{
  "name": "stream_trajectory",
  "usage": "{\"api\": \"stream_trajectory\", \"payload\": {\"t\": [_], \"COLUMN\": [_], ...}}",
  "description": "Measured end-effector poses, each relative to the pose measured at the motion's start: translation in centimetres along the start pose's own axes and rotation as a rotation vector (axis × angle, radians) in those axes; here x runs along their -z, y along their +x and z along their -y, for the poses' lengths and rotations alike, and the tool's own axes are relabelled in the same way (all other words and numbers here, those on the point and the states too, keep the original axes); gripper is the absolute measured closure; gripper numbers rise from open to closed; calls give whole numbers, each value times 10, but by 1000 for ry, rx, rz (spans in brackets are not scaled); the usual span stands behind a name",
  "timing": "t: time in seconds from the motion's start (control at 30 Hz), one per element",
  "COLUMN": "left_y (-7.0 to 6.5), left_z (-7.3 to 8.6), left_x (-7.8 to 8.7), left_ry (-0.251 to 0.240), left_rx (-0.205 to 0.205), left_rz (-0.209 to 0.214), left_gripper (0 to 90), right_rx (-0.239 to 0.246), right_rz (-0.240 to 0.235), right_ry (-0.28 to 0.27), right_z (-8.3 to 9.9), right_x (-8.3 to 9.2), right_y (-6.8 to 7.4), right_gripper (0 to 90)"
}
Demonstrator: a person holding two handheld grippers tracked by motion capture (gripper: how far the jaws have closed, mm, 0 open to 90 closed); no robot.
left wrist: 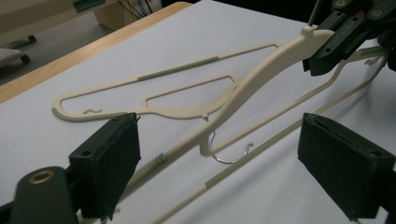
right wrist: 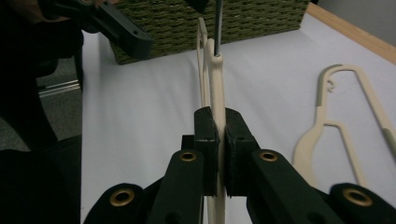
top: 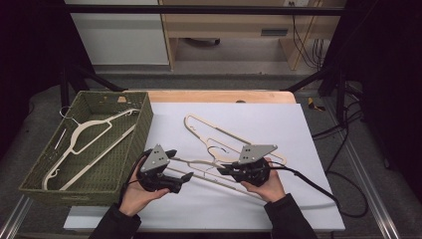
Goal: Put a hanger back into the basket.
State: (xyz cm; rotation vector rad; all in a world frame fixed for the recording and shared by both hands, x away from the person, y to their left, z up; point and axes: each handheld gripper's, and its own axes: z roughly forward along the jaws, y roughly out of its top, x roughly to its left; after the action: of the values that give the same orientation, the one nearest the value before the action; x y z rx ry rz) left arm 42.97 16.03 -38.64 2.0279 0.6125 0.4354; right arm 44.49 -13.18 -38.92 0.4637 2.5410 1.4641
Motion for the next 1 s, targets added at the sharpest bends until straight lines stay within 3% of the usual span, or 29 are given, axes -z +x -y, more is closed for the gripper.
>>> {"api": "stream_trajectory", "payload": {"t": [0.17, 0.43, 0.63, 0.7, 0.83, 0.93, 1.0], "left_y": [-6, -14, -18, -20, -23, -27, -28], "left_z": [0, 3, 3, 2, 0, -1, -2], "left_x": [-9, -20, -20, -19, -17, -17, -18], "left_ry": [24, 54, 88, 92, 97, 98, 112], "left_rx": [-33, -47, -68, -76, -68, -49, -41], "left_rz": [34, 74, 59, 48, 76, 93, 96], "left_gripper": [259, 609, 659, 678, 761, 786, 812], "right_rx": [12, 3, -3, -3, 8, 11, 13], "right_rz": [-54, -104, -112, -100, -18, 12, 40], "right_ry": [15, 23, 35, 34, 16, -2, -23], "right_z": [-1, 0, 1, 1, 0, -1, -2], "right_x": [-8, -11, -13, -13, -10, -8, -7], "right_y": [7, 8, 7, 7, 6, 6, 6], "right_gripper": [865, 865, 859, 841, 750, 689, 605]}}
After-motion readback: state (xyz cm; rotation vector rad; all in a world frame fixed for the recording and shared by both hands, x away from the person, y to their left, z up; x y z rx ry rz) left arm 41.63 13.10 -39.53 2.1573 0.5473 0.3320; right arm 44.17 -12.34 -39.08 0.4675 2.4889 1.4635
